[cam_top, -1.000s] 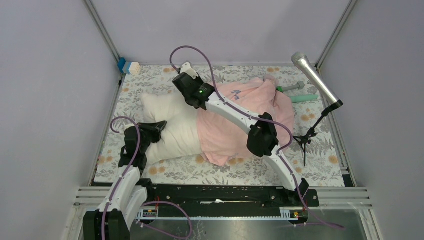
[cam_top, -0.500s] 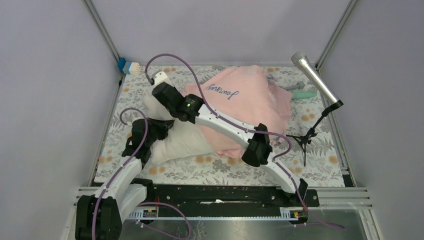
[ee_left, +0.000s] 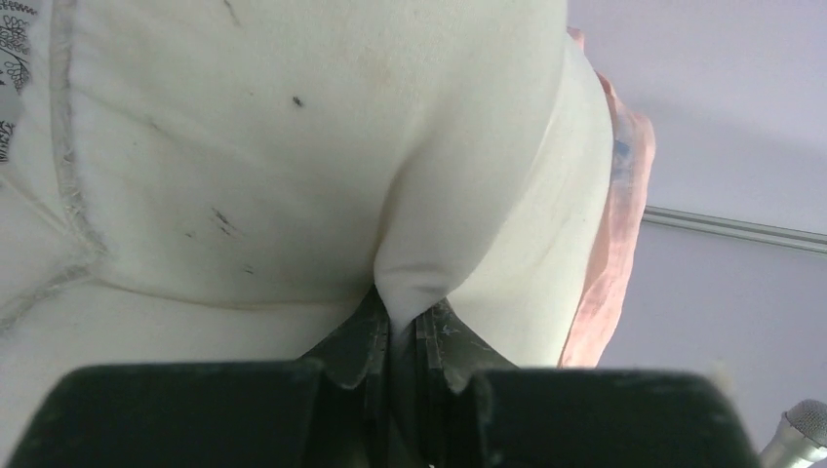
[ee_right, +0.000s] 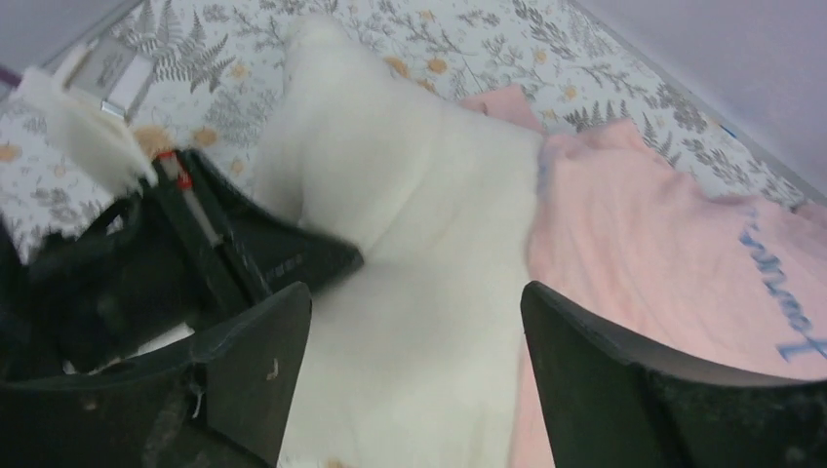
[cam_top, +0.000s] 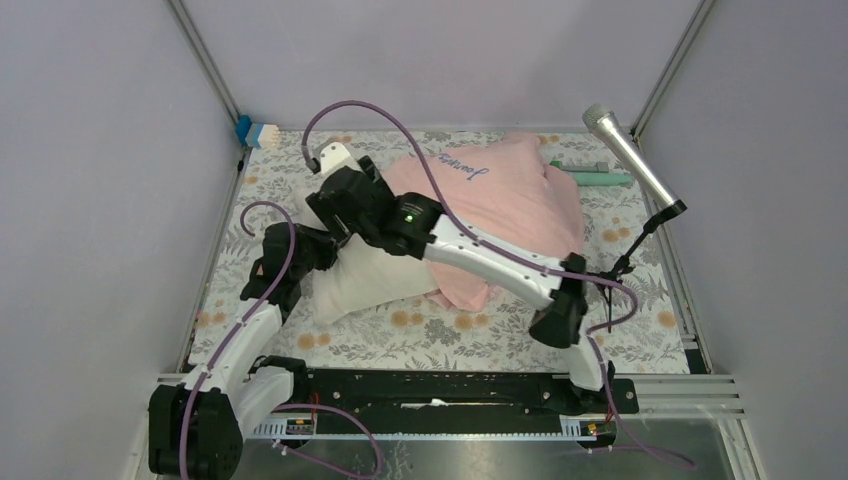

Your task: Put the pillow into the pillowcase

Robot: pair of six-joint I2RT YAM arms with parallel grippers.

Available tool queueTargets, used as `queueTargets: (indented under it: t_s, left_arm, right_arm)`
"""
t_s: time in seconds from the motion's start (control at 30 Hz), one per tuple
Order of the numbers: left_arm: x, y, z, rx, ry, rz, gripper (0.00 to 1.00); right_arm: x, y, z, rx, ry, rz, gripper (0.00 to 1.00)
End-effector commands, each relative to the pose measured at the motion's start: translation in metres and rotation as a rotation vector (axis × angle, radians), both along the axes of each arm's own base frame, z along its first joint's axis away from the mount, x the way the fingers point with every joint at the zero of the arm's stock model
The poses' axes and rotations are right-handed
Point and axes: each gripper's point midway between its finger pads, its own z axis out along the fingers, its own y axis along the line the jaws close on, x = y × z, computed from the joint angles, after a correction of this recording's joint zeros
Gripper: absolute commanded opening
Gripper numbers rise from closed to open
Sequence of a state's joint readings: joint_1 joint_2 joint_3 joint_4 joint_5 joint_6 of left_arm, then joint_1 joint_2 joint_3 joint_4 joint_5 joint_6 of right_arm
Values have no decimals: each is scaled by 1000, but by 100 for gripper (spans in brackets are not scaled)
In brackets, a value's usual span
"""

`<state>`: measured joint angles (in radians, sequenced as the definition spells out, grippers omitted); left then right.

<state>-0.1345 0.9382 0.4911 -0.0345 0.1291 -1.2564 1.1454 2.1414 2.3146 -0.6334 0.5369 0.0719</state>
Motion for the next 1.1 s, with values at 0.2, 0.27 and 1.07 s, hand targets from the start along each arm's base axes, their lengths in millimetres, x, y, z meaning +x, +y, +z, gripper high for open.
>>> queueTargets:
  t_s: [0.2, 0.27, 1.07]
  left_arm:
    - [-13, -8, -10, 11, 68, -62, 0]
    - [-12, -8, -10, 16, 67, -64, 0]
    - [19, 11, 219, 278, -388, -257, 72]
  right_arm:
    - [-10, -91, -23, -80, 0, -46, 99]
    - [-9, -91, -53, -128, 24, -23, 99]
    - [47, -99, 77, 376, 198, -105, 0]
